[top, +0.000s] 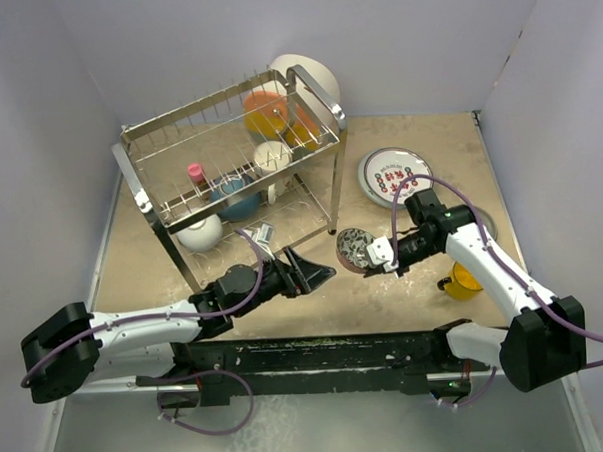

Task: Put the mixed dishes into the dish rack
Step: Pick up the bowl from the center of the board.

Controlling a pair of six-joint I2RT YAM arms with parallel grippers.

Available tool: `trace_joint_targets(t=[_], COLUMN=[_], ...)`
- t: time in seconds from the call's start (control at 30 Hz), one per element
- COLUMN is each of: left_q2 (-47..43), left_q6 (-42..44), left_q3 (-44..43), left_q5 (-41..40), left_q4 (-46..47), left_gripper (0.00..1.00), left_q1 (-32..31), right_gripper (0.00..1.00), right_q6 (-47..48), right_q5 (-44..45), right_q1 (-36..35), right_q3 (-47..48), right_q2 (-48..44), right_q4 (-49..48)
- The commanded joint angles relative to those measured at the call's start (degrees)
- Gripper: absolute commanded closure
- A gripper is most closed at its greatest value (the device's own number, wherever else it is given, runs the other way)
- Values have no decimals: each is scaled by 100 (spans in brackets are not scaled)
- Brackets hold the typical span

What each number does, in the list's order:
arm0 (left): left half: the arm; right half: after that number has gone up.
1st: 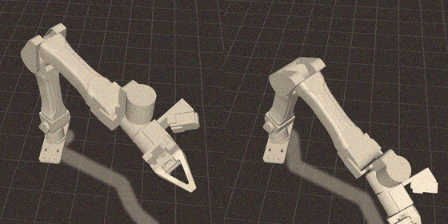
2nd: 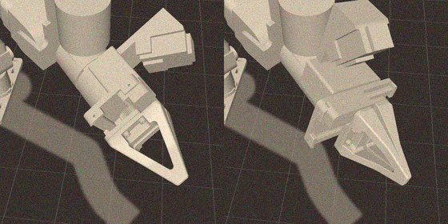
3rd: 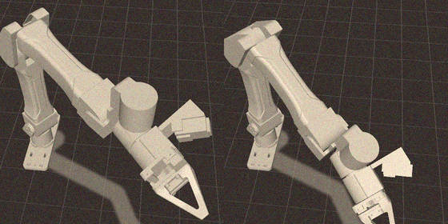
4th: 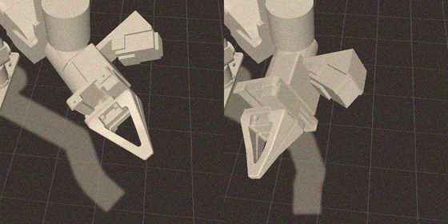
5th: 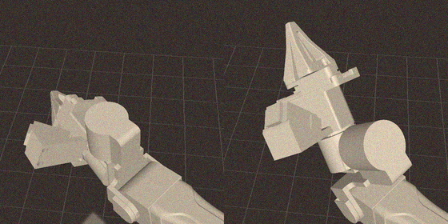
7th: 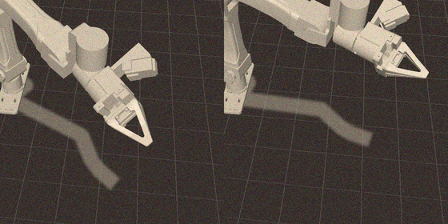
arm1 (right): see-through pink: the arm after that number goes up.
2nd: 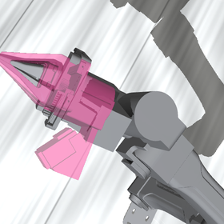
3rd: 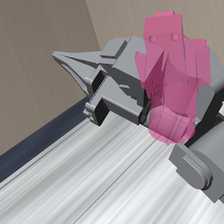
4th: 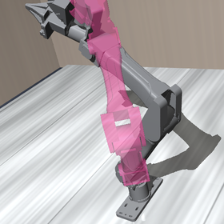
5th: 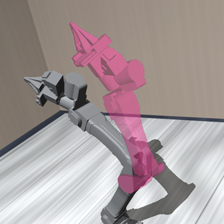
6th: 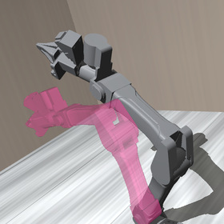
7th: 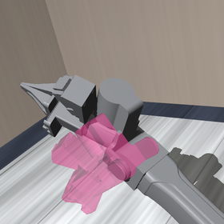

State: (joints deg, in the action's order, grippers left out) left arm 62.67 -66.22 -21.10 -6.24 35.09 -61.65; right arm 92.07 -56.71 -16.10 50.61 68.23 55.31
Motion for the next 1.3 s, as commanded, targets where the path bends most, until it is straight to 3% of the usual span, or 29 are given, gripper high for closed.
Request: trace_joint_targets(t=[0.0,0.17,0.33,0.53,1.0,1.27], left_q2=[-107,46,606,990,1493,1771], left_q6=[-243,-700,-1460,-2040,-1675,-1765], left_q3=[-85,132,-252,-369,-592,-816], left_q5=[-491,-564,-418,-724,-933,-917], left_q4=[333,745,408,747,1713,1667], left_gripper=[3,1,1,1,1,1], left_q1=[-67,-58,-36,-66,-87,-92], right_gripper=[100,100,100,100,100,100], right_q6=[-72,-151,-221,-254,166,486], right_q5=[-336,-324,-315,-322,-680,-879], right_q1=[18,28,28,28,28,28], right_q3=[248,230,214,204,246,282], right_q2=[-134,-117,-101,-73,-23,15], right_q4=[-98,-170,-227,-266,119,390])
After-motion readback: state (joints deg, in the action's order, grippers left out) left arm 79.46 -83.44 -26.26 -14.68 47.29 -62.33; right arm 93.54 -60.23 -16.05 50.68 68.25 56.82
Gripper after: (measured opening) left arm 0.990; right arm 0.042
